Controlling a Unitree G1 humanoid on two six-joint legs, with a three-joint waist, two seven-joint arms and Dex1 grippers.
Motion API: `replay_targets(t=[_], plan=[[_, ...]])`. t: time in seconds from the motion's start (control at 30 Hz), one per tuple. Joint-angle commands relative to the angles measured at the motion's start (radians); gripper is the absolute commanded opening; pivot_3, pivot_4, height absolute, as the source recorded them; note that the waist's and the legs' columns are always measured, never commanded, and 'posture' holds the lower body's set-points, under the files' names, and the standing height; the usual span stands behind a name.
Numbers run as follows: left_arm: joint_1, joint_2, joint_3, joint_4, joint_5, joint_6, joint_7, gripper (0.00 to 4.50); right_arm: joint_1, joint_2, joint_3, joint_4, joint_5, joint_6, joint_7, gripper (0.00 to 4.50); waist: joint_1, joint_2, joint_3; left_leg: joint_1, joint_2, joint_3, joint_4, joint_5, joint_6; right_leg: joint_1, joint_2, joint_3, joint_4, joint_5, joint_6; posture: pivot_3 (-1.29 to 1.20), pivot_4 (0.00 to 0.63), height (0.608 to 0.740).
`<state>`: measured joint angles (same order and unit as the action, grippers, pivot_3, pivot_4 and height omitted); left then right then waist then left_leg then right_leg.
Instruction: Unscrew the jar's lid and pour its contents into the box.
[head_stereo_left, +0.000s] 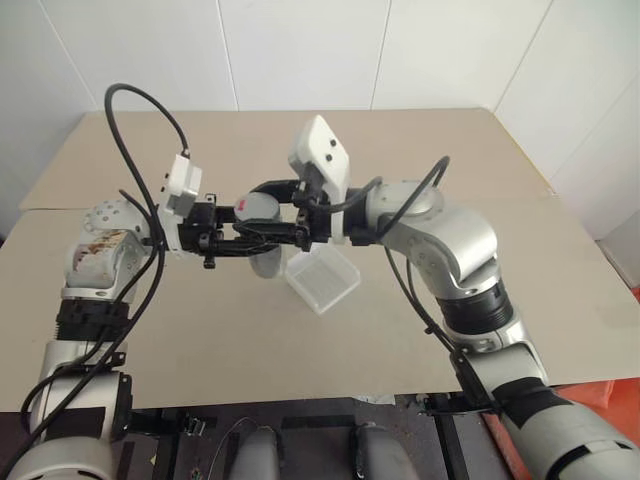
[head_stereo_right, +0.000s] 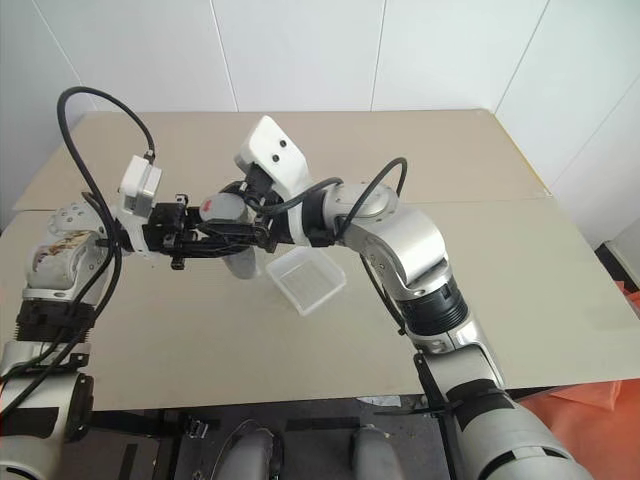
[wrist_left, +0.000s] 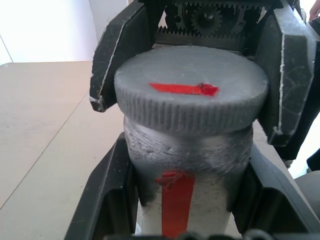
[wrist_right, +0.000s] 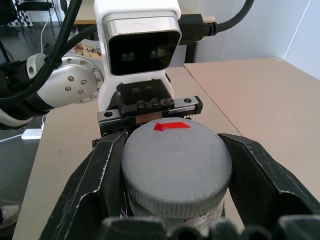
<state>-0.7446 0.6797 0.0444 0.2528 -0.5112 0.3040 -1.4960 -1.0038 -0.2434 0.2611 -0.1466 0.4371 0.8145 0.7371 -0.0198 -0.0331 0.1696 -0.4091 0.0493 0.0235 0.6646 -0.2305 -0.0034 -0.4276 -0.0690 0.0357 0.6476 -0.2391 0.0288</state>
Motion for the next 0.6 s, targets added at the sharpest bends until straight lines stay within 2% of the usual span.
replay_targets(t=[0.03, 0.13, 0.37, 0.6], plan=[[0.002, 0.01, 0.016, -0.03, -0.01, -0.012, -0.004, 1.99, -0.04, 0.005, -0.044, -0.03, 0.011, 0.0, -0.015, 2.77, 0.0, 0.0, 0.0, 0.0, 0.0, 0.0, 0.0, 0.0, 0.0, 0.0, 0.0, 0.0, 0.0, 0.0, 0.0, 0.0, 0.15, 0.74], [0.006, 0.009, 0.013, -0.029, -0.006, -0.014, -0.003, 1.99, -0.045, 0.001, -0.07, -0.035, 0.028, 0.01, -0.021, 2.77, 0.0, 0.0, 0.0, 0.0, 0.0, 0.0, 0.0, 0.0, 0.0, 0.0, 0.0, 0.0, 0.0, 0.0, 0.0, 0.0, 0.15, 0.74], [0.05, 0.007, -0.007, -0.051, 0.001, -0.02, -0.014, 1.99, -0.075, -0.042, -0.23, 0.002, 0.183, 0.097, -0.006, 2.77, 0.002, 0.0, 0.0, 0.0, 0.0, 0.0, 0.0, 0.0, 0.0, 0.0, 0.0, 0.0, 0.0, 0.0, 0.0, 0.0, 0.15, 0.74], [0.064, 0.003, -0.005, -0.057, -0.003, -0.02, -0.003, 1.99, -0.046, -0.095, -0.277, -0.002, 0.166, 0.077, -0.042, 2.77, 0.0, 0.0, 0.0, 0.0, 0.0, 0.0, 0.0, 0.0, 0.0, 0.0, 0.0, 0.0, -0.001, 0.0, 0.0, 0.0, 0.15, 0.74]])
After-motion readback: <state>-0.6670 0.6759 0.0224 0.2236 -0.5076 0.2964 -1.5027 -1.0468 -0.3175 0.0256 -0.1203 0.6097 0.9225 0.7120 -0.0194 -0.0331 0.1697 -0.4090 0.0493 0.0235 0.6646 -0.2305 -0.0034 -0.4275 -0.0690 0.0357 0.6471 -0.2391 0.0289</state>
